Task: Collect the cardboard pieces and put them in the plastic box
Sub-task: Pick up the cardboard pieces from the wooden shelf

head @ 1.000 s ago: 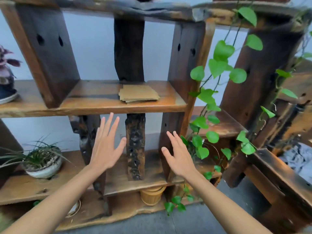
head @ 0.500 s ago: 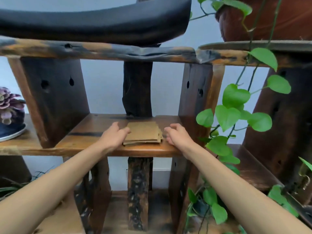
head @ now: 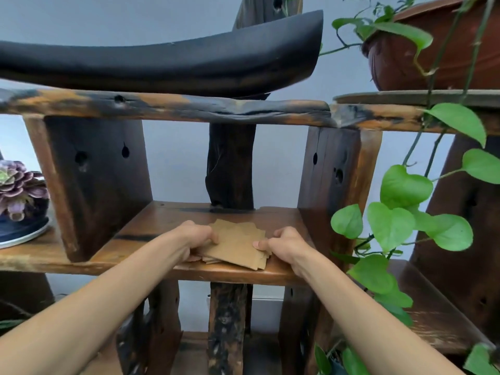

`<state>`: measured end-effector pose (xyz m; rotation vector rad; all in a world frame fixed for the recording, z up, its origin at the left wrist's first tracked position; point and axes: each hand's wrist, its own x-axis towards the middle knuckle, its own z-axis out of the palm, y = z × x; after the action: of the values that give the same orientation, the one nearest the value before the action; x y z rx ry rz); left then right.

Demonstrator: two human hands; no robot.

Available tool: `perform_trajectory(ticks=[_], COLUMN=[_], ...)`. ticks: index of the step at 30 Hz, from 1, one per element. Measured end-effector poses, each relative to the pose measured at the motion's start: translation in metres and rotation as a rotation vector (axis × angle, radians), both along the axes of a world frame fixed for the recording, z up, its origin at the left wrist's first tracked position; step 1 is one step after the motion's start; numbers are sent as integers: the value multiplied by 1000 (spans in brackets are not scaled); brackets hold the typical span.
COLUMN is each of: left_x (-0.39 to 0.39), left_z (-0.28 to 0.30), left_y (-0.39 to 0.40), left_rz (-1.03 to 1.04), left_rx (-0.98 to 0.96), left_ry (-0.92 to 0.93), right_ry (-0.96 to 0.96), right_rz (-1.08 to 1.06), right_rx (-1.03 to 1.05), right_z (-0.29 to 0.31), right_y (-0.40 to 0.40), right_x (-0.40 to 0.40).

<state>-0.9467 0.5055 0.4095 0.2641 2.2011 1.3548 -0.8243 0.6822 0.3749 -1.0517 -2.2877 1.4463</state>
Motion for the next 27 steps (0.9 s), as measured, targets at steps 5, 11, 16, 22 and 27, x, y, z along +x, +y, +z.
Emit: perform_trajectory(ticks=[5,11,16,22,27], left_x=[-9,-20,-25,-28,-28], left_z=[7,13,6,-7,-16], left_y=[-5,-6,-18,-35,-39], left_rz=[-48,-259,-317,-355,-342], left_rx=[249,363,290,160,-5], left_ry=[-272,51,408,582,751], right_ry=[7,296,354,315,195], right_rz=[13,19,36,113,172], right_rx=[-104,-179,30,361,571], right_z=[3,4,0,-5,-6], right_y=[6,-2,-25,-43,-57], right_x=[-3,0,-3,-1,-2])
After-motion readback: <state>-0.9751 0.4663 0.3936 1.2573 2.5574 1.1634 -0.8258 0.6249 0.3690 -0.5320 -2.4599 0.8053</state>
